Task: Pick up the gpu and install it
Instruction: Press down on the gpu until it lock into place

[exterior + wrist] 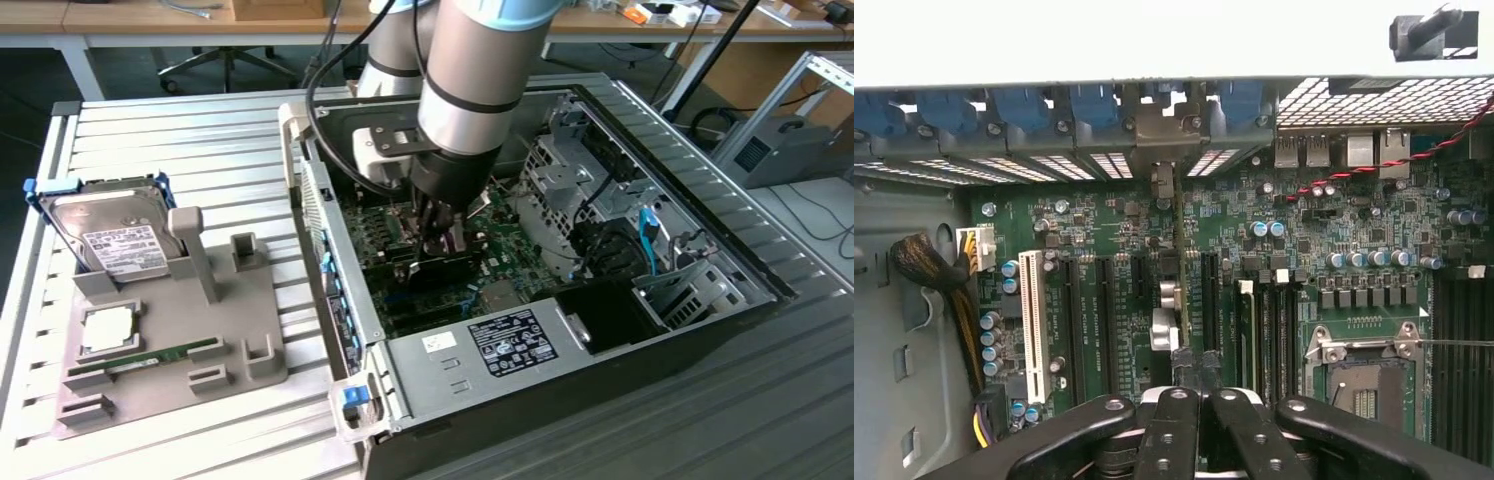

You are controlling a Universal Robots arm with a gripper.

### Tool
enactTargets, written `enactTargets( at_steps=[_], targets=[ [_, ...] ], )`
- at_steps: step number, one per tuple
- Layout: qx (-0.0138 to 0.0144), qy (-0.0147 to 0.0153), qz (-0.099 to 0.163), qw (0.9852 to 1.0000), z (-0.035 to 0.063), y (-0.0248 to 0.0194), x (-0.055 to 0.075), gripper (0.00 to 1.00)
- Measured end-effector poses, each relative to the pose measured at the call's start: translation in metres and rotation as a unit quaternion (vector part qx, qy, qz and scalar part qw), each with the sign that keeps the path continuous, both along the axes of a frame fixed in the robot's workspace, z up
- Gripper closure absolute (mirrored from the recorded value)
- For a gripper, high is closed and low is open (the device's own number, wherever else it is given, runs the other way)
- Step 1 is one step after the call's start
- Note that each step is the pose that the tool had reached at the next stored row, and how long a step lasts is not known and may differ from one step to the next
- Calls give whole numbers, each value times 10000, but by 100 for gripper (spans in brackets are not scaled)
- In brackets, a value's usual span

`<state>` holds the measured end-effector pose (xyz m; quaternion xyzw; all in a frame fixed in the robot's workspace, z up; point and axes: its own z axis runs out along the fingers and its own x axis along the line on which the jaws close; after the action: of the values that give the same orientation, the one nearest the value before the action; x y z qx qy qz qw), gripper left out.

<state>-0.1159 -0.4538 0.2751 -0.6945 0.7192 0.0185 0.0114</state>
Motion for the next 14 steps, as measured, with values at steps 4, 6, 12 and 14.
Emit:
enactTargets(
  at_steps=[4,6,12,14],
  targets=[
    [0,0,1,10000,-1,0,-5,89],
    [0,0,1,10000,-1,-3,-19,89],
    [1,0,1,10000,-1,-11,-40,89],
    [1,-1,1,10000,-2,-12,-45,89]
  ],
)
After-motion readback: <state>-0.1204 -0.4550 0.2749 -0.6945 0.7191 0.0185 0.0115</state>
